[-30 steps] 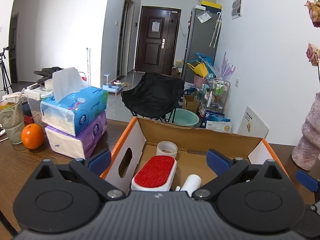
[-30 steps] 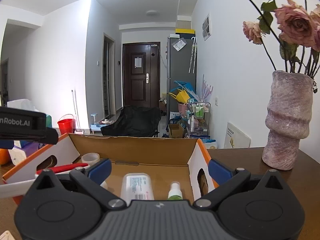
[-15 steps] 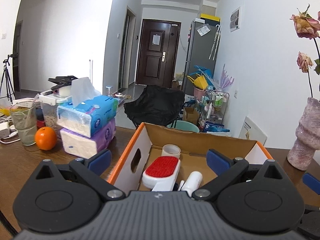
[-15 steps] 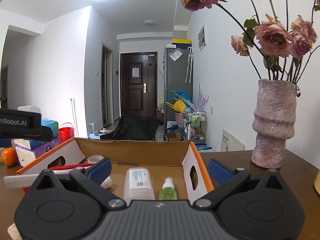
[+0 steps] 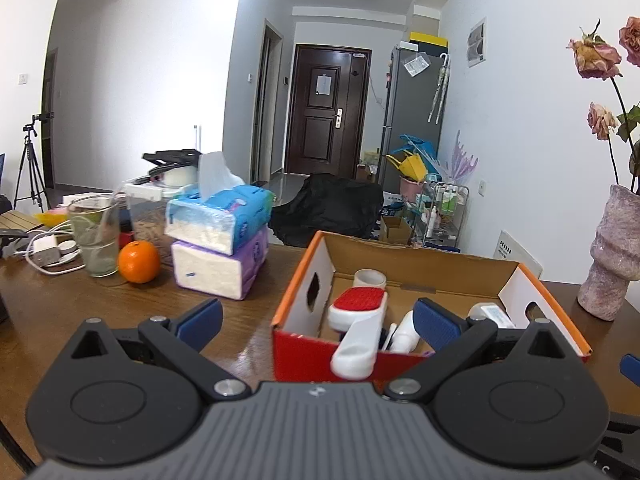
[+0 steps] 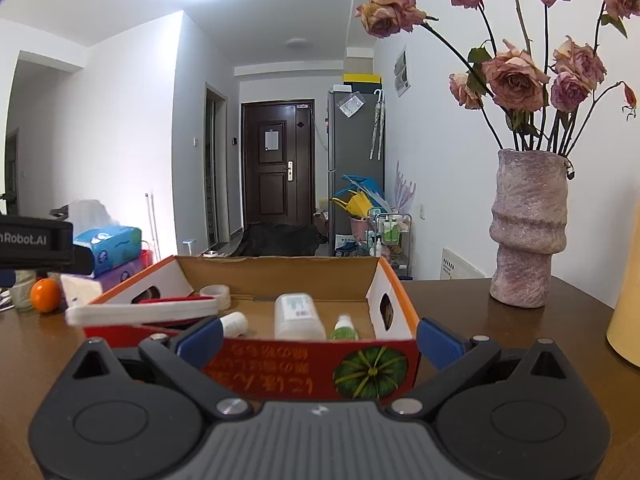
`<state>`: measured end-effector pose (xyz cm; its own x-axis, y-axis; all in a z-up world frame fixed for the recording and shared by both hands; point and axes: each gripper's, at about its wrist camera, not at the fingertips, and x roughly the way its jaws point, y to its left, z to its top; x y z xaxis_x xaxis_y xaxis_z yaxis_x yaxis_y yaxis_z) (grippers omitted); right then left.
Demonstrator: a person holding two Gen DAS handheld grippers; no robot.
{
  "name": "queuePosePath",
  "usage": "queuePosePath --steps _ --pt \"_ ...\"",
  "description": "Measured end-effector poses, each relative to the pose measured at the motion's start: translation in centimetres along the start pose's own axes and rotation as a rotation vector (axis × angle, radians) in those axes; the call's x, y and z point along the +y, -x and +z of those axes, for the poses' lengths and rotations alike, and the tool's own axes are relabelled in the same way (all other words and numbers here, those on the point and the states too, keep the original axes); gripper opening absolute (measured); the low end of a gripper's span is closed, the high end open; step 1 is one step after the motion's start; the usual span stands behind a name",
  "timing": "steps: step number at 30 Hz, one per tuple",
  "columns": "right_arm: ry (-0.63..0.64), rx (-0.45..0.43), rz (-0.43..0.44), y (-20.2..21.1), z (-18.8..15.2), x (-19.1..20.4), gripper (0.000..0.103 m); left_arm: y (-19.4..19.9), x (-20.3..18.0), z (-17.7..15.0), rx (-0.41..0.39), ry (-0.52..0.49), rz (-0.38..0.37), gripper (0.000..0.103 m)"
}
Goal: Organize rigid objects
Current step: 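Withdraw both tools from the box toward the remaining table items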
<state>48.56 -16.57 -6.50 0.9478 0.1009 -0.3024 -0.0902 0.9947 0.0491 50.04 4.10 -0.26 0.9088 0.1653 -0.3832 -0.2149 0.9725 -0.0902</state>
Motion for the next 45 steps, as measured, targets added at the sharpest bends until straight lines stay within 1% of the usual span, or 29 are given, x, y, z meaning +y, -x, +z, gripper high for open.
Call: queuePosePath --steps 7,17,25,32,35,39,43,45 --pt "0.006 0.006 0.007 2.6 -0.9 0.6 0.103 2.4 1.5 -1.0 -0.027 -0.002 0.028 0.103" --pt "0.019 0.026 0.009 5.3 -2.3 1.5 0.103 5.2 3.5 -2.6 -0.035 -0.028 0.045 0.103" --pt "0.037 0.051 -0.027 6.7 -3.2 2.2 0.103 6.2 6.1 -4.0 0.007 -0.022 0.053 0.103" --pt "0.067 0.091 -0.004 8.0 -4.2 3.7 0.103 7.0 8.1 -5.4 0.050 -0.035 0.045 0.103" --pt "0.091 0.101 -0.017 8.4 -4.6 4.7 0.103 7.0 8.9 -5.9 0.070 -0.047 0.040 0.103" --pt "0.092 0.105 0.006 9.2 -4.9 5.7 0.103 6.8 9.9 -6.1 0.086 -0.052 0.028 0.103" --pt "0.109 0.111 0.020 9.5 -5.1 7.2 0.103 6.5 11.0 -6.2 0.104 -0.046 0.036 0.103" --pt "0.117 0.121 0.043 9.2 -5.1 8.1 0.103 6.4 11.6 -6.2 0.107 -0.041 0.040 0.103"
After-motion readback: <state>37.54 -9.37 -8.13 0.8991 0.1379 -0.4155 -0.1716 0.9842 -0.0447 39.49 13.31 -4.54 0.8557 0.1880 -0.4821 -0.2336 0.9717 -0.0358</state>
